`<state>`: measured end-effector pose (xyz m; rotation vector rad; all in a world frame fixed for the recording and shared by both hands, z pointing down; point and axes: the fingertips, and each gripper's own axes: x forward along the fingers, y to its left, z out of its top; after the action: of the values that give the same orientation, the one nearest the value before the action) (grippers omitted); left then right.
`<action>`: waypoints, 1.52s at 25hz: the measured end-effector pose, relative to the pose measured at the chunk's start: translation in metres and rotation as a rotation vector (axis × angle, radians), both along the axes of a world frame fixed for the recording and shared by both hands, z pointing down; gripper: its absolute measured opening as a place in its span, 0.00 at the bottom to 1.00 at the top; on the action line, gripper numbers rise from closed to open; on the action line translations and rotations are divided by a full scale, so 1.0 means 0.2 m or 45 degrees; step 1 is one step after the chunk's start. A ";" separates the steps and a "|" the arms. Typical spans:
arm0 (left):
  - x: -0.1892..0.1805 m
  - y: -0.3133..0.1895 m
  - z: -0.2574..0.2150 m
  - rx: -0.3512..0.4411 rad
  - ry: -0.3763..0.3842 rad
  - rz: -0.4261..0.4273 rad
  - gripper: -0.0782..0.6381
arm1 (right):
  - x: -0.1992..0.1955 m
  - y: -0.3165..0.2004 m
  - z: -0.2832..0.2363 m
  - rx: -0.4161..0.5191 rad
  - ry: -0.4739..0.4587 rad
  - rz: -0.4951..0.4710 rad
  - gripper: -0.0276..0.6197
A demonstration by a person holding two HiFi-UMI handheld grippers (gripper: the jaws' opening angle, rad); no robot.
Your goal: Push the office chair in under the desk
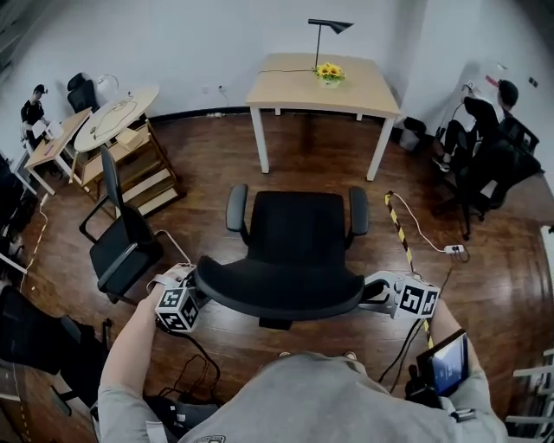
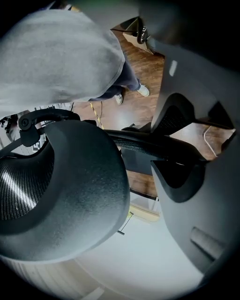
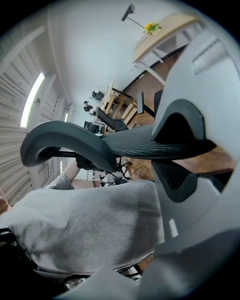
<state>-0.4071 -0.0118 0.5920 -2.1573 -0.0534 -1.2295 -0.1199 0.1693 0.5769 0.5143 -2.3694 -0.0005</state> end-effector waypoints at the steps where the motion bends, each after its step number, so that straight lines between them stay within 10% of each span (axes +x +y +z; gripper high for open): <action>1: 0.00 0.00 0.00 -0.002 -0.004 0.000 0.34 | -0.01 0.00 0.00 0.001 0.000 -0.003 0.26; 38: 0.11 0.34 0.01 -0.135 -0.169 0.057 0.32 | 0.08 0.39 -0.04 -0.174 0.047 0.015 0.23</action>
<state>-0.3853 0.0566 0.5947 -2.1488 -0.2269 -1.3701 -0.1035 0.2483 0.5698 0.4585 -2.3114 0.1546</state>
